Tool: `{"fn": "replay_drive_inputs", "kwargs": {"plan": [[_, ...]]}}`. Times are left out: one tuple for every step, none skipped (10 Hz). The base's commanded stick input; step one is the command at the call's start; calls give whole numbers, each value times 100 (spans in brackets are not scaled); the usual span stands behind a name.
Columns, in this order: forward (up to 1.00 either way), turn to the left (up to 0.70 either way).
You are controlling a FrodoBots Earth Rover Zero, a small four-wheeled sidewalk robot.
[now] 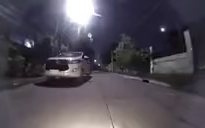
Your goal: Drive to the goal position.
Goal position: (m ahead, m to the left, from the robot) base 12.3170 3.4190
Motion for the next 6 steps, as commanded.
{"fn": "replay_drive_inputs", "kwargs": {"plan": [[50, 0], [50, 0], [50, 0], [50, 0], [50, 0], [50, 0]]}}
